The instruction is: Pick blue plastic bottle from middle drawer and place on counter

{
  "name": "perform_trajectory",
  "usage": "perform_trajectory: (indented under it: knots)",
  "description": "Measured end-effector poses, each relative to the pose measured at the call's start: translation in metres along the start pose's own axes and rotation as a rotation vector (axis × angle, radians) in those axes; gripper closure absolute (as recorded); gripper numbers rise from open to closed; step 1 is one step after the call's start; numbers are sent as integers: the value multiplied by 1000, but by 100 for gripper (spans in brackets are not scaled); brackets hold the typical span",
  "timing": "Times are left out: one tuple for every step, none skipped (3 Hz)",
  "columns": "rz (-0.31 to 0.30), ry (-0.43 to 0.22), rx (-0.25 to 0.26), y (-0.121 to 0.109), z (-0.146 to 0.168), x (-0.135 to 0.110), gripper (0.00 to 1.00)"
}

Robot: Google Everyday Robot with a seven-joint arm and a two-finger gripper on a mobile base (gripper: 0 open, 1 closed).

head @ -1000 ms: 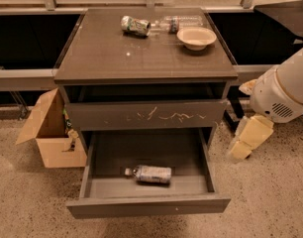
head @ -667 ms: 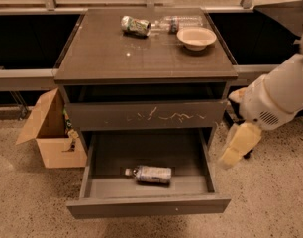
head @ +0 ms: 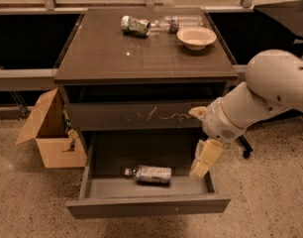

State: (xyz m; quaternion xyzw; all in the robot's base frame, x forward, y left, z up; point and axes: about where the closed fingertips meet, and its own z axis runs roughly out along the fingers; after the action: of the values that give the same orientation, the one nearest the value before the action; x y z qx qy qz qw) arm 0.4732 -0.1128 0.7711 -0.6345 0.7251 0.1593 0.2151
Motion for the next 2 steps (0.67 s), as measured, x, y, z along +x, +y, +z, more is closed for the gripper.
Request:
perform_trajectory:
  knots:
    - [-39, -51, -84, -1, 44, 0, 0]
    - [-44, -91, -153, 1, 86, 1, 0]
